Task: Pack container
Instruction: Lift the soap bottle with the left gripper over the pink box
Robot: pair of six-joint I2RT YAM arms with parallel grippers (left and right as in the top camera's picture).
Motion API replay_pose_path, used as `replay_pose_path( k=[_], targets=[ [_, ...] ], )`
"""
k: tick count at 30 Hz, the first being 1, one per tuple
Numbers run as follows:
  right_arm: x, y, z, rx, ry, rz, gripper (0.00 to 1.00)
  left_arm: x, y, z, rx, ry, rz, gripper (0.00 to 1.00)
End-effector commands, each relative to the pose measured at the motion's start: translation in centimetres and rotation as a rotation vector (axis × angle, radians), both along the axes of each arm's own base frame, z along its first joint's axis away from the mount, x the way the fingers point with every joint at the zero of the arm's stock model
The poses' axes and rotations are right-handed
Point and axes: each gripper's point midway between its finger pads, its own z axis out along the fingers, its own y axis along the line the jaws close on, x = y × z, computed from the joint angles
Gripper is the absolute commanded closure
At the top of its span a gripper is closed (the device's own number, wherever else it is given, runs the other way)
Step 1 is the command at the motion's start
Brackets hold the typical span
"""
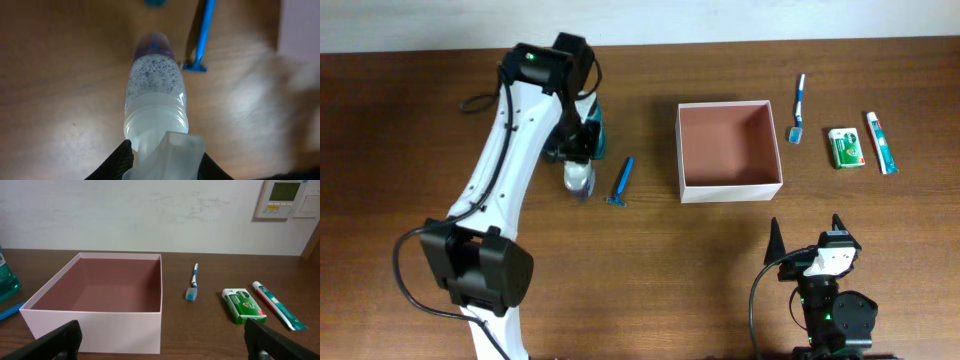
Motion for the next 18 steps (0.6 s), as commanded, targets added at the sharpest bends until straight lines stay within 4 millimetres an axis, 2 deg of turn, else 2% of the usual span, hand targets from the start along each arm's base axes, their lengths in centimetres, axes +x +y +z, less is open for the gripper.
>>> replay_pose_path(
  k=[1,9,14,18],
  targets=[
    [0.0,0.2,-0.2,0.004,0.001,0.008,0.01,1.5,-1.6,3.8,-0.099,-0.115,-0.011,0.67],
    [0.0,0.2,-0.2,0.004,0.001,0.008,0.01,3.0,-5.2,10.7,-0.242,-0.333,-0.043,0.67],
    [0.0,0.2,-0.2,0.004,0.001,0.008,0.01,3.2,-9.1,15.4,-0.333,-0.501,-0.105,0.67],
    [0.0,0.2,-0.2,0.004,0.001,0.008,0.01,3.5,-12.9,18.0,-0.405,-0.615,-0.18,0.67]
  ],
)
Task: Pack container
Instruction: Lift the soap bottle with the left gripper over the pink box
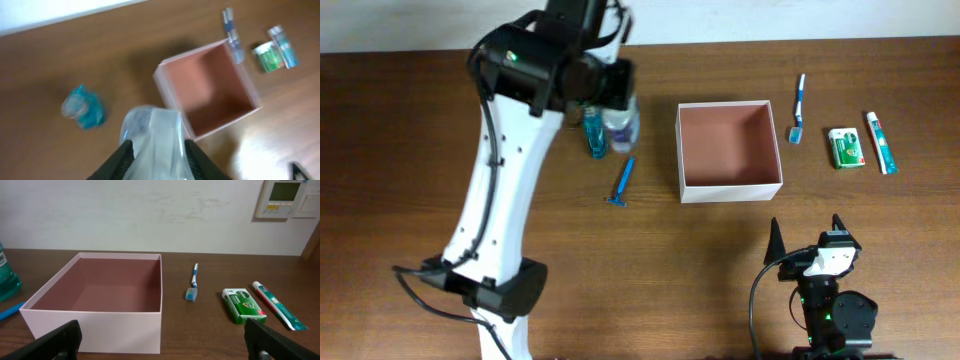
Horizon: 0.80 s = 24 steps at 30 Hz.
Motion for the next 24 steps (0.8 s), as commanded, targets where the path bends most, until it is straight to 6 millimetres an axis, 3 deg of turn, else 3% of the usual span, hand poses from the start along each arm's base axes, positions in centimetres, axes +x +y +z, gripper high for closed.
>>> replay_pose_path(
  k=[1,7,16,24],
  targets=[
    [0.0,0.2,-0.2,0.004,0.001,0.008,0.01,-0.5,-3.7,2.9,-0.085,-0.099,-0.07,0.67],
    [0.0,0.2,-0.2,0.004,0.001,0.008,0.01,0.1,-8.8,4.1,-0.126,-0.214,-0.136,0.67],
    [0.0,0.2,-0.2,0.004,0.001,0.008,0.01,2.7,-13.9,-2.7,-0.073,-0.163,-0.17,0.67],
    [0.0,0.2,-0.2,0.004,0.001,0.008,0.01,5.1,-16.0,-5.4,-0.094,-0.176,-0.178,0.66]
  ],
)
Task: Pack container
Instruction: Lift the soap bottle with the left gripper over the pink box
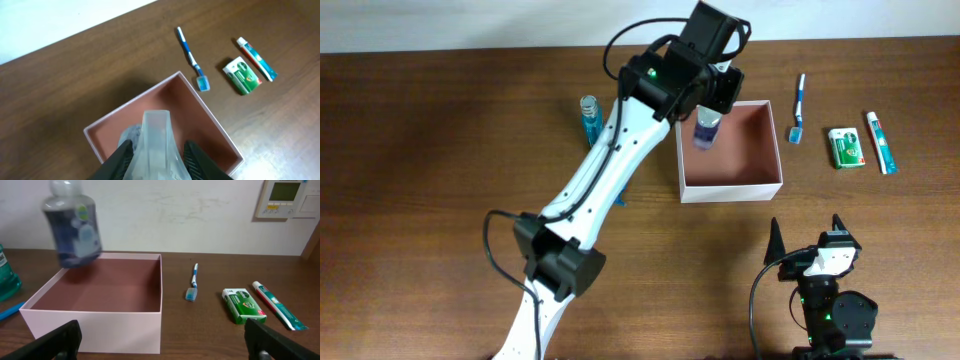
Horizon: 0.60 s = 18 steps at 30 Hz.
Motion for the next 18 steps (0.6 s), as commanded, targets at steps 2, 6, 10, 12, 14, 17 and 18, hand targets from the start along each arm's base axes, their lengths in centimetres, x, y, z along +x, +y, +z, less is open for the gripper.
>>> replay_pose_path(
  k=[2,6,10,12,14,17,18],
  targets=[
    [0.0,0.2,-0.2,0.004,0.001,0.008,0.01,0.7,-0.5,1.7,-0.046,-0.05,0.004,0.66],
    [0.0,0.2,-0.2,0.004,0.001,0.008,0.01,1.0,-0.7,-0.3,-0.024,-0.021,0.004,0.66],
    [0.0,0.2,-0.2,0.004,0.001,0.008,0.01,1.5,-1.1,-2.4,-0.004,0.004,0.004,0.66],
    [0.0,0.2,-0.2,0.004,0.001,0.008,0.01,1.6,-1.2,-3.6,0.01,0.022,0.004,0.66],
    [0.0,0.2,-0.2,0.004,0.001,0.008,0.01,1.7,-1.2,-4.5,0.022,0.037,0.005,0.66],
    [0.0,0.2,-0.2,0.004,0.001,0.008,0.01,1.9,-1.3,-5.5,0.032,0.049,0.006,0.66],
    [0.0,0.2,-0.2,0.004,0.001,0.008,0.01,2.0,-1.3,-5.7,0.033,0.051,0.006,0.66]
  ],
)
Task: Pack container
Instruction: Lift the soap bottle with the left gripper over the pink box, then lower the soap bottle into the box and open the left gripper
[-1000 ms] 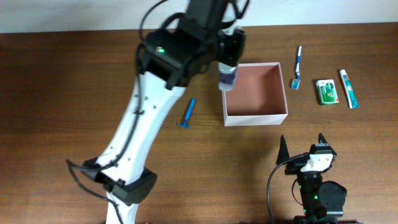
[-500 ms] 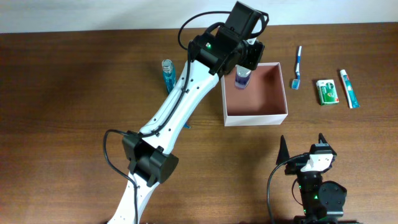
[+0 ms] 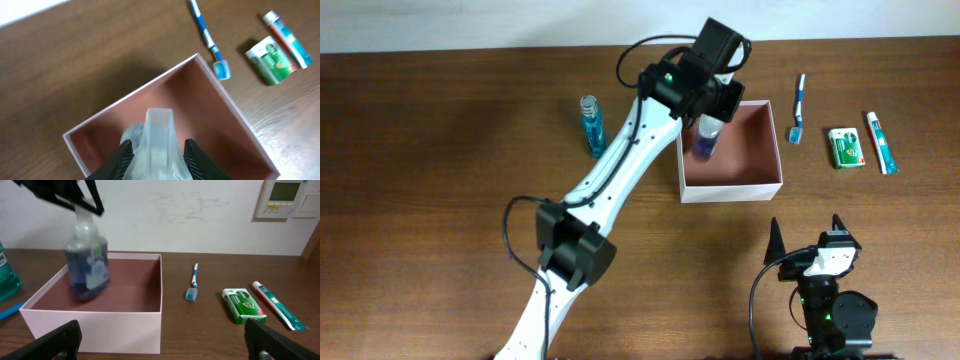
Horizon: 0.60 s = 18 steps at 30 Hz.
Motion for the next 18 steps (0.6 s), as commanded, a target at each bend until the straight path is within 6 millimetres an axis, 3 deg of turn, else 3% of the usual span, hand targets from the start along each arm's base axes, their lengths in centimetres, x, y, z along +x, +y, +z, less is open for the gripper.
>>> replay_pose_path(
  k=[1,7,18],
  targets=[
    [0.0,0.2,-0.1,0.004,0.001,0.008,0.01,0.4,-0.2,1.0,-0.027,-0.023,0.005,0.66],
    [0.0,0.2,-0.1,0.004,0.001,0.008,0.01,1.1,0.3,-0.9,-0.007,0.002,0.017,0.66],
    [0.0,0.2,-0.1,0.004,0.001,0.008,0.01,2.7,2.5,-1.0,-0.004,0.006,0.06,0.65]
  ],
)
